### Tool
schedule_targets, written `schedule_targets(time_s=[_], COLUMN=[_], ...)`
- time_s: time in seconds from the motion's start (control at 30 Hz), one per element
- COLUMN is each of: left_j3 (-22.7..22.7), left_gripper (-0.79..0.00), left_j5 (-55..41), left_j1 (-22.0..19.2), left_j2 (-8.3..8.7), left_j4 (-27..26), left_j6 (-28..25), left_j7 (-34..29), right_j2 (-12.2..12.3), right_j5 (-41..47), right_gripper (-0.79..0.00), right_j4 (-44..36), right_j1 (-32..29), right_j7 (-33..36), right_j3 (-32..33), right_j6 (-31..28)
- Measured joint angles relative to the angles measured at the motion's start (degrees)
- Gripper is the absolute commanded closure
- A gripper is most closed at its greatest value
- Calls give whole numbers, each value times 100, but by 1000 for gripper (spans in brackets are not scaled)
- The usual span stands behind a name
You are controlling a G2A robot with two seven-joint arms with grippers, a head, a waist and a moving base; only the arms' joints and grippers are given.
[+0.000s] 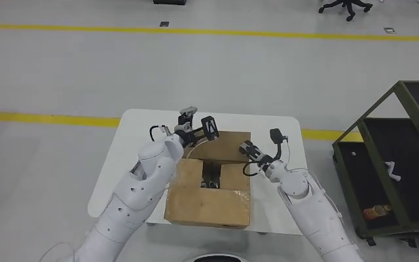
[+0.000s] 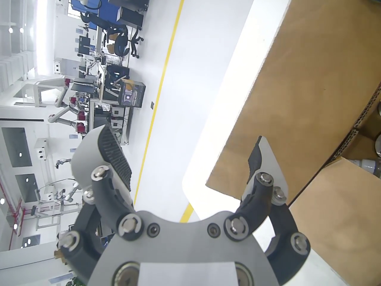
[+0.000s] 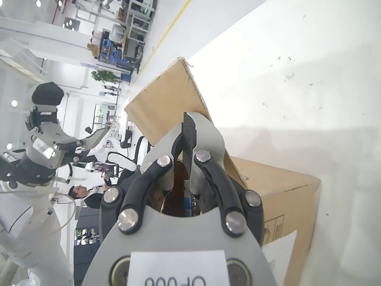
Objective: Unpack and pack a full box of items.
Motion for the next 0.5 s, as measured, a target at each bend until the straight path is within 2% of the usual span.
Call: schedule_targets(time_s=[0.1,0.23,0.33,0.5], left_j3=[-161,-443,-531,-735], left_gripper=[-785,-785,-785,-785], left_j5=[-140,-974,-887,-1319], left_j1=[290,606,781,1042], left_j2=[33,84,125,150], left_j4=[-328,-684,-893,-1156], left_j6=[-127,-452,-727,-836], left_j7=[114,420,422,269], right_j2=[-31,-64,-76,-86], right_j5=[93,205,166,99], right_gripper=[0,0,0,0], right_j4=[167,381,531,708], right_j1=[125,277,372,486], right_j7=[27,205,322,522], right_j3=[-44,-101,-145,-194], right_j6=[46,155,202,242])
